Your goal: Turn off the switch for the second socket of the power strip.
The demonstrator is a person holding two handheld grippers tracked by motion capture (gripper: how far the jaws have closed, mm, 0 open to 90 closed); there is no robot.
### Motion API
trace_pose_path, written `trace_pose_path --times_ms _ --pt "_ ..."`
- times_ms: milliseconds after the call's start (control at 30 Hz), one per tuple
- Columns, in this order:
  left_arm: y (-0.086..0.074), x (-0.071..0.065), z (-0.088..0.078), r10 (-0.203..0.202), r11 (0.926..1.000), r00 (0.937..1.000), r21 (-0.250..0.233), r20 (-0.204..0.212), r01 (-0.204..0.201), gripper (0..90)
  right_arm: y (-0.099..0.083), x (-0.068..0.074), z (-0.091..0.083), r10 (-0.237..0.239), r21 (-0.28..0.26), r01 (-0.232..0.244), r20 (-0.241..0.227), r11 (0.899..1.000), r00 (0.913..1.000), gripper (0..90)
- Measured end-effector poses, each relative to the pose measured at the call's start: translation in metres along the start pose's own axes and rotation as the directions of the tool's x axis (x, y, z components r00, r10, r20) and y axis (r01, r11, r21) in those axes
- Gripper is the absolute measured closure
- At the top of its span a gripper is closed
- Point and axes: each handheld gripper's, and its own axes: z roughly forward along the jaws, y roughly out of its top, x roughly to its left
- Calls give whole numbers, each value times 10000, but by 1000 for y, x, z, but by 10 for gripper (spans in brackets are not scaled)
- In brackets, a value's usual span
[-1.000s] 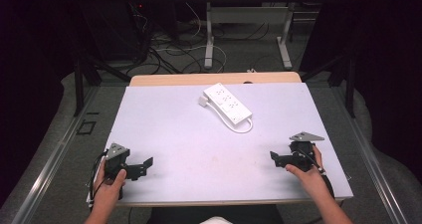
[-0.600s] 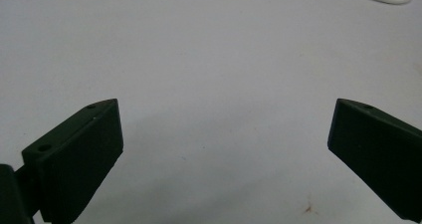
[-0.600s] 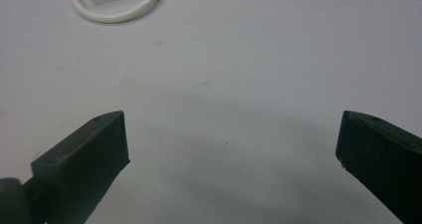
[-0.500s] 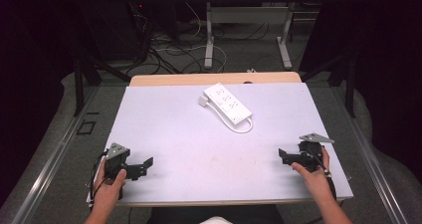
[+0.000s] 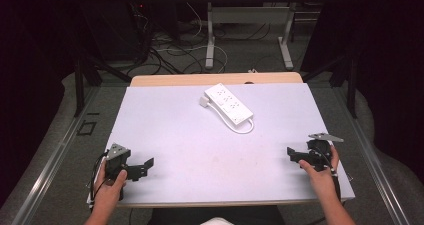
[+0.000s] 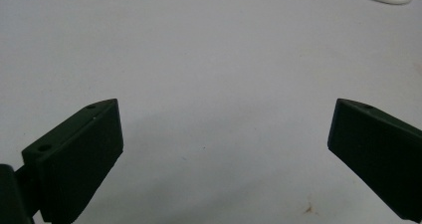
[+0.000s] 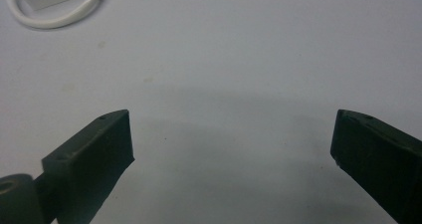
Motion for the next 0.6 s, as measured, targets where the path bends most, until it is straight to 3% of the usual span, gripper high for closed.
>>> trace_pose_path --times_ms 300,600 --pt "0 0 0 21 10000 10000 27 -40 -21 8 -1 -4 2 399 196 -399 33 9990 9992 27" --pt "1 0 0 108 9999 9999 77 -43 -107 8 -1 -5 1 389 280 -393 156 9988 9991 28"
